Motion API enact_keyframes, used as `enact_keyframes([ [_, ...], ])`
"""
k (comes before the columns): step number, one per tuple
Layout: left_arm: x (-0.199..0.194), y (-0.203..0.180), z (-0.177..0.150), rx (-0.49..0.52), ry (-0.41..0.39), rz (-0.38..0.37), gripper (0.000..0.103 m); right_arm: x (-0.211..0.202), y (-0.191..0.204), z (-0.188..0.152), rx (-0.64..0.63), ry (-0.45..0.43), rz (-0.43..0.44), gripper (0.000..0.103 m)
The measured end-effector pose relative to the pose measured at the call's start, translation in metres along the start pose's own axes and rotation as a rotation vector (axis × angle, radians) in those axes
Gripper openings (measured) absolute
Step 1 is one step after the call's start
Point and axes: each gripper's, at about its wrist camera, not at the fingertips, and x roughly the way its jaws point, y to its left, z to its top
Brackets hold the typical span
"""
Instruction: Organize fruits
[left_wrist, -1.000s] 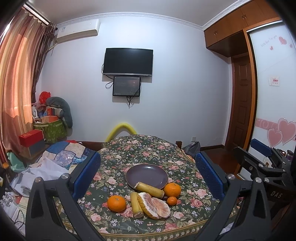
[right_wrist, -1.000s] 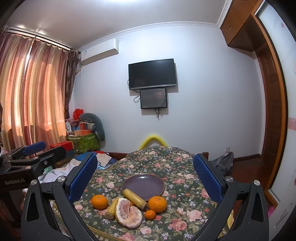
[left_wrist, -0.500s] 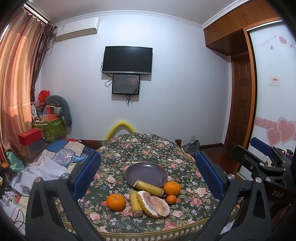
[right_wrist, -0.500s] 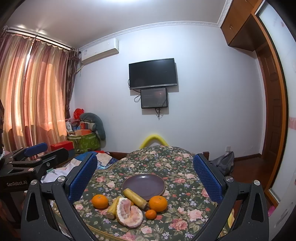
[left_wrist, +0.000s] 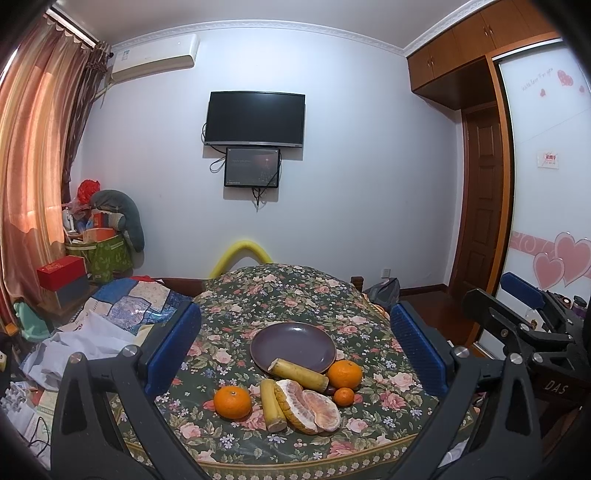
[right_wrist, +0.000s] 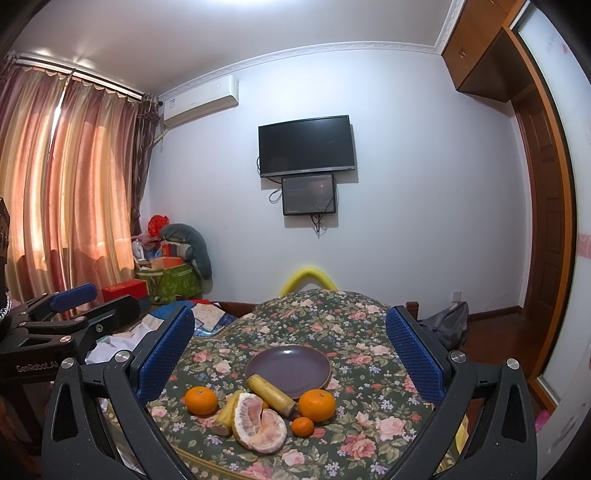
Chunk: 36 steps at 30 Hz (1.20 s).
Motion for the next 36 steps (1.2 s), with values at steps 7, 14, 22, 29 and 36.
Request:
enact_keyframes([
  [7,0.000,0.000,0.000,0.000,0.000,0.001,0.103,0.000,0.000,0.000,0.000,0.000,0.000,0.103],
  [14,0.003,0.002,-0.001,0.001,0.004,0.006,0.103,0.004,-0.002,-0.001,0.000,0.010,0.001,0.103],
  [22,0.023,0.008,-0.007,0.047,0.037,0.034,0.103,0.022,-0.003,-0.008,-0.003,0.051,-0.002,0.103],
  [29,0.068,0.036,-0.018,-0.009,0.151,-0.003,0.103,0.050,-0.010,-0.024,0.001,0.130,-0.025,0.103],
  [36,0.116,0.069,-0.044,-0.040,0.247,0.064,0.103,0.087,-0.018,-0.046,-0.009,0.258,-0.034,0.103],
])
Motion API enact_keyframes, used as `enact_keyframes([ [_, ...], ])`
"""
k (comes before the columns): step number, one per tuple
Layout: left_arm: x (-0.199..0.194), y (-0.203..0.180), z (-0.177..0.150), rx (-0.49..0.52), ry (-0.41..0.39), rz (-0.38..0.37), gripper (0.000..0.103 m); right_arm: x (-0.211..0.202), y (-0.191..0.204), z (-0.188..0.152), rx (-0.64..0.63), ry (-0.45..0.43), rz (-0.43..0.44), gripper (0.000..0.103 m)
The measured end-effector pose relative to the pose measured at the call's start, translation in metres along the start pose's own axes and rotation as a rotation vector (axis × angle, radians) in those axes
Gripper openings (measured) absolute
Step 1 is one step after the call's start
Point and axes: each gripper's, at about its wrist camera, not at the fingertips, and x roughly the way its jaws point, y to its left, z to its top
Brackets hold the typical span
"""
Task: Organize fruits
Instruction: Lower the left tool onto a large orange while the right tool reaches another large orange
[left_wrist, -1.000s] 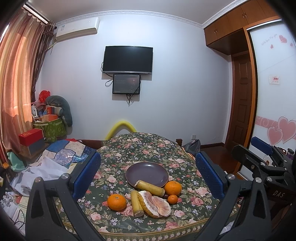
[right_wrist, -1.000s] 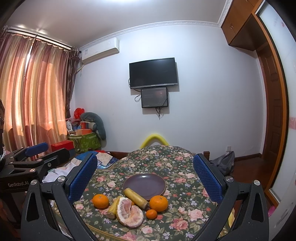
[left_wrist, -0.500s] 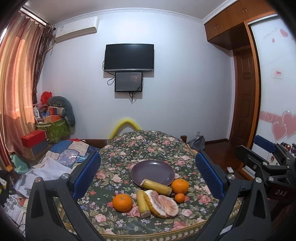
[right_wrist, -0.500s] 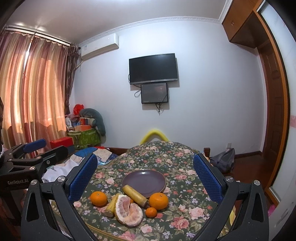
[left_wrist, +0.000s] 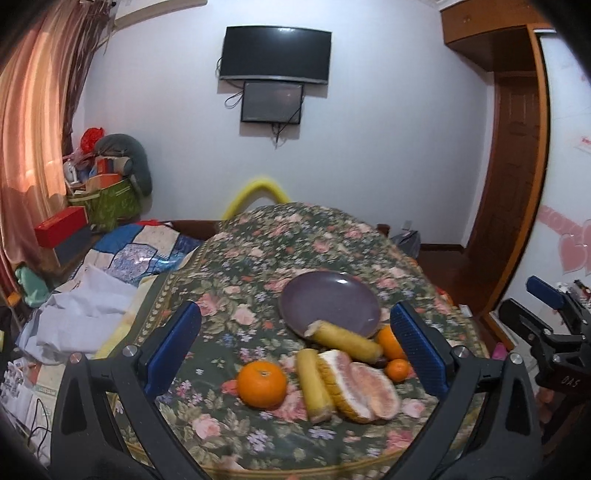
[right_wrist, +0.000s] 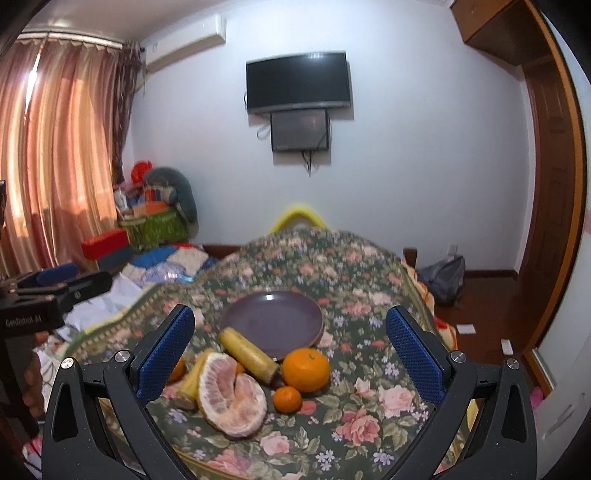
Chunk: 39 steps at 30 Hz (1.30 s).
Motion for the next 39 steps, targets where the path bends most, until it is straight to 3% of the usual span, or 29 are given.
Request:
enact_keyframes([
  [4,0.031,0.011,-0.005,0.036,0.068,0.037,0.103,0.023,-0.003,-0.008,-0.011,0.064,-0.020,0.103],
  [8,0.062,0.025,-0.015,0.034,0.139,0.018,0.103,0.045,-0.006,-0.015,-0.009,0.136,0.003,0.103],
  [13,0.094,0.038,-0.032,0.015,0.255,-0.010,0.086,0.079,-0.013,-0.028,-0.003,0.228,0.010,0.102],
  [18,0.121,0.044,-0.054,0.004,0.346,-0.019,0.083,0.107,-0.019,-0.043,-0.004,0.303,0.006,0.095],
  [26,0.143,0.043,-0.073,0.001,0.415,-0.045,0.082,0.136,-0.023,-0.056,0.023,0.384,0.042,0.088],
  [39,0.160,0.042,-0.092,-0.014,0.480,-0.090,0.072,0.162,-0.035,-0.070,0.080,0.462,0.060,0.078],
])
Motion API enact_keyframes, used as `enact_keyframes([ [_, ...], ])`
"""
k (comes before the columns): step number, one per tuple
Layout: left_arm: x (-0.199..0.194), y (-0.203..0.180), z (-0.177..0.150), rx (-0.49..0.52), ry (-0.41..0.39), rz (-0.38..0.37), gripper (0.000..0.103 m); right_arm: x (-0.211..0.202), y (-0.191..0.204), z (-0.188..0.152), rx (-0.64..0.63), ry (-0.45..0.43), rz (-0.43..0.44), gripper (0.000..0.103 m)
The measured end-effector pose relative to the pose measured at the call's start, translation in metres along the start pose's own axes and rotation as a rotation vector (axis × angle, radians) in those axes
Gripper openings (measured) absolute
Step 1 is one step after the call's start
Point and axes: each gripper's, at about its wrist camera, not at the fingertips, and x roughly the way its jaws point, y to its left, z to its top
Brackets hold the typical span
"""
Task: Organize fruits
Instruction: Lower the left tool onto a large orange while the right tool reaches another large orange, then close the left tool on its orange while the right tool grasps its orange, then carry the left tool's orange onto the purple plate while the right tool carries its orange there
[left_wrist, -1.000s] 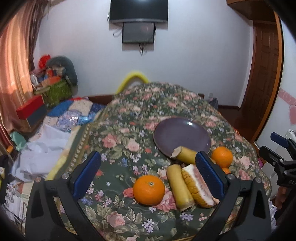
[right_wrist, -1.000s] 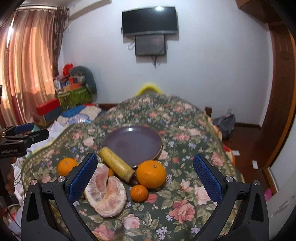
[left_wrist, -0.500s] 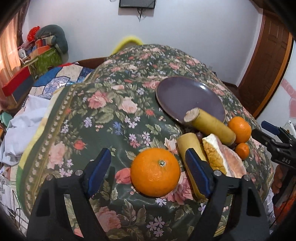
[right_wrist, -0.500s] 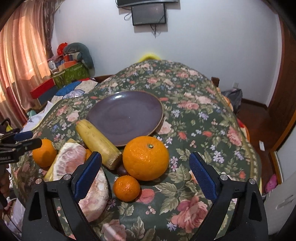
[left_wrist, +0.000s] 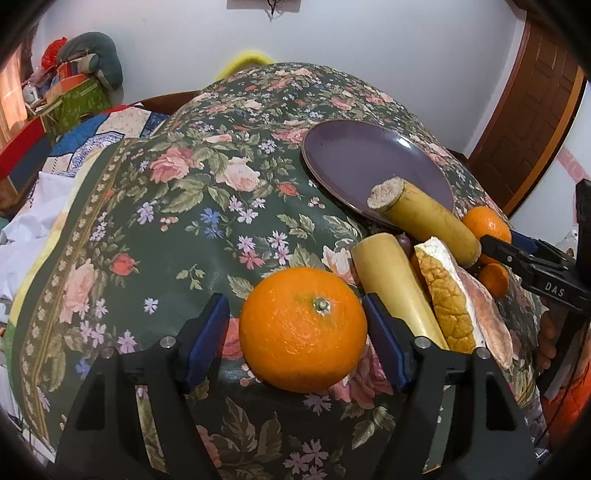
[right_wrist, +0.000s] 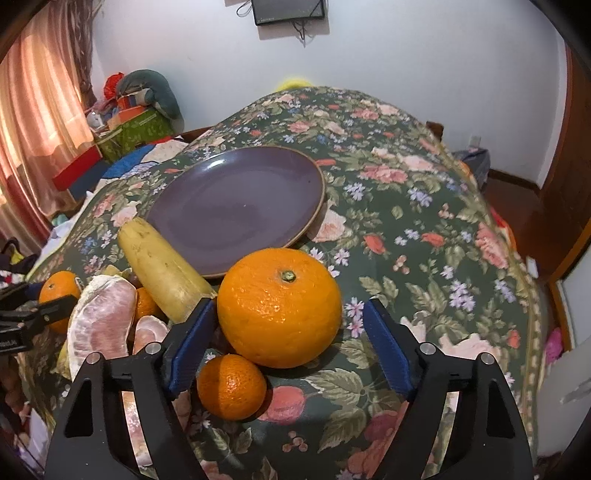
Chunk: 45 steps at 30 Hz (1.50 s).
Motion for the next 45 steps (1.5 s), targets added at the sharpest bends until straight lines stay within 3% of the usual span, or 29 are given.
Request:
enact_keyframes([
  [4,0.001,-0.003,-0.001,0.013,-0.001,-0.008,0.065,0.003,0.001,0.000,0.001,0.020,0.038,0.067],
  [17,-0.006,-0.002,0.004,-0.002,0.003,0.002,0.064,-0.005,0.005,0.002,-0.017,0.012,0.021,0.065],
  [32,-0.053,-0.016,0.043,0.010,-0.145,0.009,0.064,-0.045,0.012,0.024,-0.042,-0.104,0.009,0.065],
  [45,-0.059,-0.041,0.085,0.042,-0.244,-0.019,0.064,-0.051,0.015,0.050,-0.058,-0.193,0.008,0.065],
])
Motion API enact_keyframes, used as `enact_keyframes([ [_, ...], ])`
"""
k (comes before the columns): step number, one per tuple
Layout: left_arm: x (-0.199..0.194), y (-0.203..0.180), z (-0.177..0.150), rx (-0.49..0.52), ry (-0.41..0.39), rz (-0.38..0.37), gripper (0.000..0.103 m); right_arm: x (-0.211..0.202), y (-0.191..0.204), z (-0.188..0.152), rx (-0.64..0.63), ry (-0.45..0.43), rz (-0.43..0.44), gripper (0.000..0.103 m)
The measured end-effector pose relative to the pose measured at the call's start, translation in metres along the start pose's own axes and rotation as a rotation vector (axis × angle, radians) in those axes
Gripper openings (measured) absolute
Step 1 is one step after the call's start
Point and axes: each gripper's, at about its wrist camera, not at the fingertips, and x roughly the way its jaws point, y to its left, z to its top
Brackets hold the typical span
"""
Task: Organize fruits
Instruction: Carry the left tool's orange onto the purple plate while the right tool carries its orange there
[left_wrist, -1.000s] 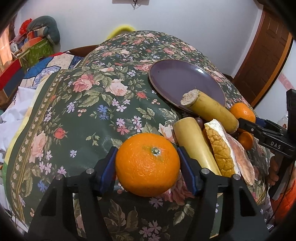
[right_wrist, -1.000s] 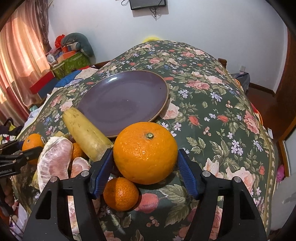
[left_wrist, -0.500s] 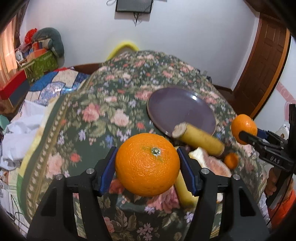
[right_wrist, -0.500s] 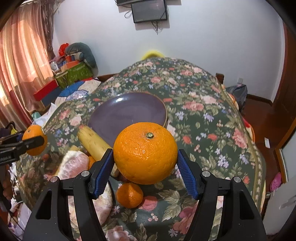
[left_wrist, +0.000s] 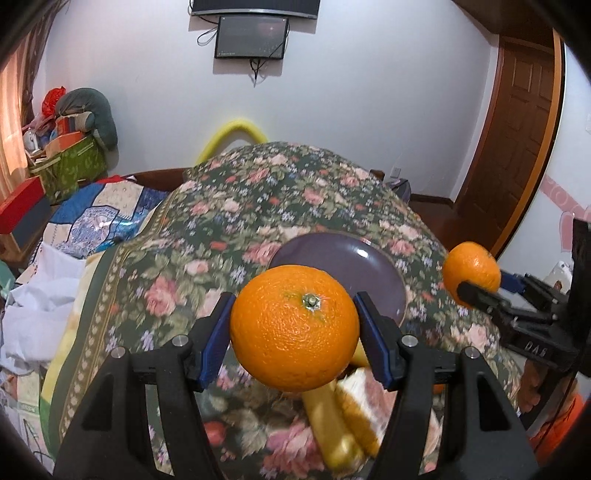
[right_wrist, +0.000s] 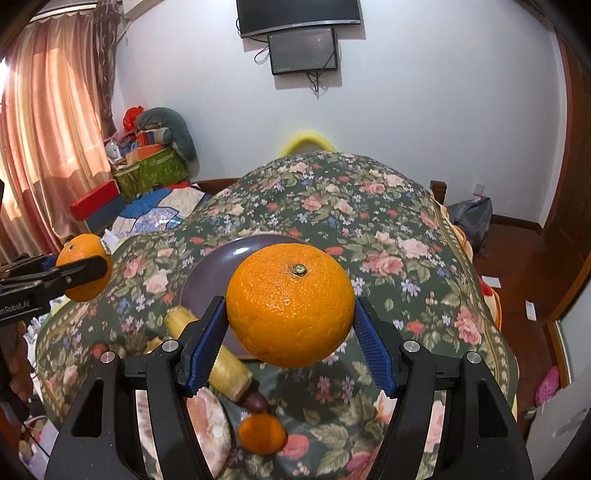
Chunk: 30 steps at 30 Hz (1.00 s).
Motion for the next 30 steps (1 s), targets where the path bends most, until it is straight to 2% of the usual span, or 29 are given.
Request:
enact_keyframes([
  [11,0.029,-0.002,0.027,0.003,-0.032,0.003,0.064,0.028,-0.003,0.018,-0.007,-0.020,0.004,0.065],
  [30,0.125,-0.007,0.037,0.032,0.098,-0.020,0.064,0.101,-0.011,0.032,-0.052,0.078,0.004,0.065],
])
